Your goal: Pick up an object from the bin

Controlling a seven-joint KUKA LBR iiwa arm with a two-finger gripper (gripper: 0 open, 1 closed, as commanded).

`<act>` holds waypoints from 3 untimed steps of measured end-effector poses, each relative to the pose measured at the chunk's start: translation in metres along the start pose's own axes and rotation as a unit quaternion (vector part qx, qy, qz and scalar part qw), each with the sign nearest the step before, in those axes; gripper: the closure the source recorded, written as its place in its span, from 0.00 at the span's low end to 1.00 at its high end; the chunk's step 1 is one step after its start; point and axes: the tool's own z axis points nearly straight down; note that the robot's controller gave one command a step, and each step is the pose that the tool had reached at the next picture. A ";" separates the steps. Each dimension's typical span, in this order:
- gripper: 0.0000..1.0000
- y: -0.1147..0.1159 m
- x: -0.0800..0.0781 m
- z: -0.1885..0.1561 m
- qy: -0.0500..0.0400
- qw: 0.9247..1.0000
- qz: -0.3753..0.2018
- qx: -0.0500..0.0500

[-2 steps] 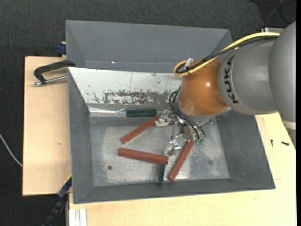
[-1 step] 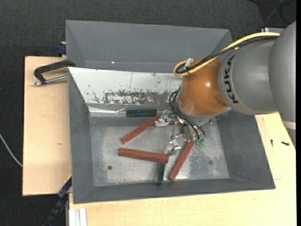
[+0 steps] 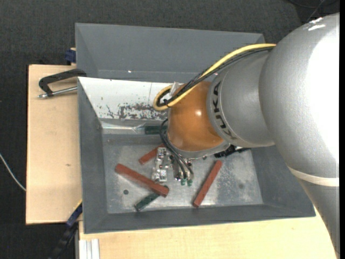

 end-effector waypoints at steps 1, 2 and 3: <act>0.00 0.000 0.000 0.000 -0.001 1.000 0.000 0.000; 0.00 0.000 0.000 0.000 0.000 1.000 0.000 0.000; 0.00 0.003 -0.058 0.008 -0.002 1.000 0.003 -0.001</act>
Offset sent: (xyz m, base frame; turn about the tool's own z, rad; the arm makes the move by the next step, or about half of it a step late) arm 0.0000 0.0000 0.0000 0.0000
